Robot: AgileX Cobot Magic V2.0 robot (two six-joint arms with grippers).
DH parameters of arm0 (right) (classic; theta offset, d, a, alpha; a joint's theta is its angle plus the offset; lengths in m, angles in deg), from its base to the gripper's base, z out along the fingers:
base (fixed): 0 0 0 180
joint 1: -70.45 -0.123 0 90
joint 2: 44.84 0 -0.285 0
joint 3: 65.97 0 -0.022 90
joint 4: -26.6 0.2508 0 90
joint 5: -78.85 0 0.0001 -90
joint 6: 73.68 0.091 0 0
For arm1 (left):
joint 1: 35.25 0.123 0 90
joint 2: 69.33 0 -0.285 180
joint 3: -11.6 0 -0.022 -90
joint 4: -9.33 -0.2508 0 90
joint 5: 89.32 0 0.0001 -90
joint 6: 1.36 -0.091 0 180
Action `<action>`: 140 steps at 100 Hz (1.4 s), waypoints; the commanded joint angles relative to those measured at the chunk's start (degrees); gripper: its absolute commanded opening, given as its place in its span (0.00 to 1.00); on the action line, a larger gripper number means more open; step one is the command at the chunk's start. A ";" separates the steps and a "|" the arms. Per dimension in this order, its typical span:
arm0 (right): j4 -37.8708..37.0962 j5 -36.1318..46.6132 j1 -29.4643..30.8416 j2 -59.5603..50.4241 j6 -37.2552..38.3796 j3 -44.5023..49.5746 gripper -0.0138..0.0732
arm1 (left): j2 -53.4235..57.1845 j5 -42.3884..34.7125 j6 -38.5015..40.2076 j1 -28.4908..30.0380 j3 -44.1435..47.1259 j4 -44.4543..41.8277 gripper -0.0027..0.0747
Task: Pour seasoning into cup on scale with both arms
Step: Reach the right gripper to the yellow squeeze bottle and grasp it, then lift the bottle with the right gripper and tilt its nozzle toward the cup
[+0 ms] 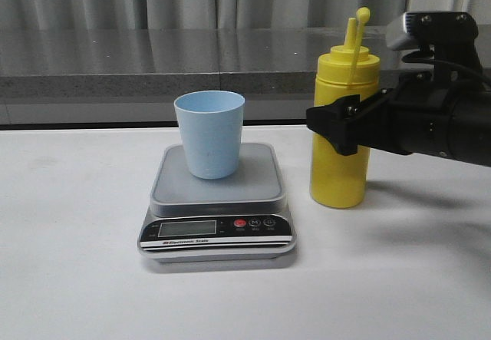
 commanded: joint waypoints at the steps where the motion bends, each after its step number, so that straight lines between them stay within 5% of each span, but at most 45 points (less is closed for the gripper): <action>1: -0.28 5.28 0.05 -1.73 -0.04 -1.96 0.89 | -0.58 -4.08 0.48 0.01 -1.52 0.75 0.01; 19: -0.28 5.21 0.05 -0.62 -0.04 -2.89 0.86 | -0.58 -4.08 0.48 0.01 -1.52 0.75 0.01; 43: -0.44 5.13 0.05 -0.47 -0.04 -2.89 0.49 | -0.58 -4.08 0.48 0.01 -1.52 0.75 0.01; 54: -0.55 5.76 0.05 -0.47 -0.04 -2.89 0.40 | -0.58 -4.08 0.48 0.01 -1.52 0.75 0.01; 91: -7.57 0.87 0.11 -4.58 -0.04 -3.46 0.38 | -0.58 -4.08 0.48 0.01 -1.52 0.75 0.01; 122: -25.99 -21.78 0.06 -10.77 -0.04 -11.90 0.38 | -0.58 -4.08 0.48 0.01 -1.52 0.75 0.01; 140: -30.59 -29.87 -0.08 -12.99 1.21 -16.07 0.38 | -0.58 -4.08 0.48 0.01 -1.52 0.75 0.01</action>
